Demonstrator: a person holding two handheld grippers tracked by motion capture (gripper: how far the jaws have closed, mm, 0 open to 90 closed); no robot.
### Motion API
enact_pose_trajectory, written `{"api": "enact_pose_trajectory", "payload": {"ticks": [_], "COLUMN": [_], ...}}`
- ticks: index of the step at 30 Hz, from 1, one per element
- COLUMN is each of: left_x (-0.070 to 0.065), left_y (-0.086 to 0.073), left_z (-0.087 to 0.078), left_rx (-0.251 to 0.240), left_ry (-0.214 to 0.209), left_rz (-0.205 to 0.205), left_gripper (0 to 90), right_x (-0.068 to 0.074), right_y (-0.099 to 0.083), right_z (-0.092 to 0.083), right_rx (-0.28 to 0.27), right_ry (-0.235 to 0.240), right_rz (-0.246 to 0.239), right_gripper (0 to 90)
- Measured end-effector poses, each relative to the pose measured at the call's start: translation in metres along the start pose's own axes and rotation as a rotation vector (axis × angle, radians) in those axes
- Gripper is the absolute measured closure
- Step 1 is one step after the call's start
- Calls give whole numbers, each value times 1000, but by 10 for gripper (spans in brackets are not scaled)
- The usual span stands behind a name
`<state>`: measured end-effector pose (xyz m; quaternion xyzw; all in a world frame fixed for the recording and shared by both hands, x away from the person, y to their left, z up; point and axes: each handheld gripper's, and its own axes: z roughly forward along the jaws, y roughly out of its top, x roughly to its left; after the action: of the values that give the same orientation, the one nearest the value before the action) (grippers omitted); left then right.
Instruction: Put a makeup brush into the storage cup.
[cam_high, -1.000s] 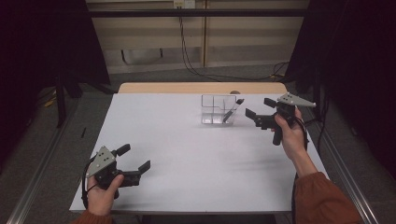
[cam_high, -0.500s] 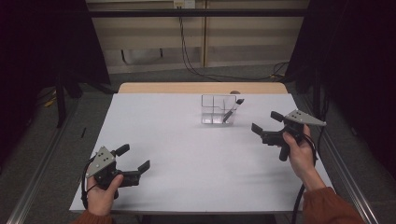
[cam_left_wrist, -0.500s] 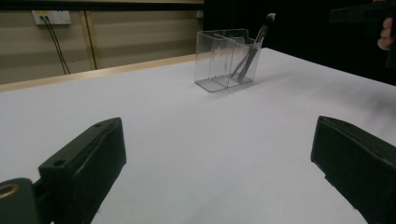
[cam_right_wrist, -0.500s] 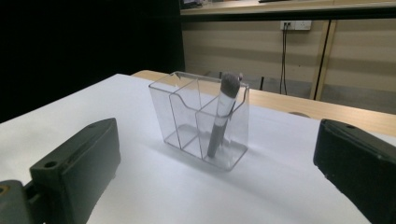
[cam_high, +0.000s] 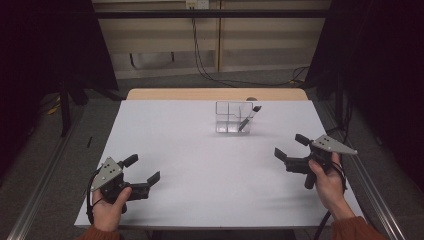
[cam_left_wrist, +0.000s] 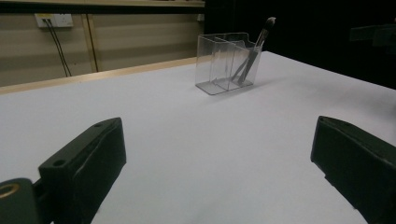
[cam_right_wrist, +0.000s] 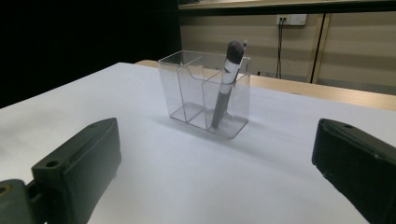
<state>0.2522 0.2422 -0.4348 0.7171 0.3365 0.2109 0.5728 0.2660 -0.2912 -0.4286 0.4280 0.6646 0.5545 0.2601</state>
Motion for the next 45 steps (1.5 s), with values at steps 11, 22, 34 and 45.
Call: {"api": "enact_pose_trajectory", "payload": {"ticks": [11,22,34,45], "left_x": [-1,-5,-7,-11], "left_y": [-1,-3,-4,-5], "left_z": [-3,-8,-12,-12], "left_rx": [4,5,3,12], "left_ry": [7,24,27,10], "left_rz": [1,-4,-12,1], "left_gripper": [33,34,33,33], "right_x": [5,7,9,15], "right_y": [-19,-30,-37,-44], "right_z": [-21,-38,-51,-63], "right_rx": [-8,-9,3,18], "right_ry": [-5,-7,-43,-34], "right_rz": [13,15,-2,-17], "right_gripper": [3,0,0,0]}}
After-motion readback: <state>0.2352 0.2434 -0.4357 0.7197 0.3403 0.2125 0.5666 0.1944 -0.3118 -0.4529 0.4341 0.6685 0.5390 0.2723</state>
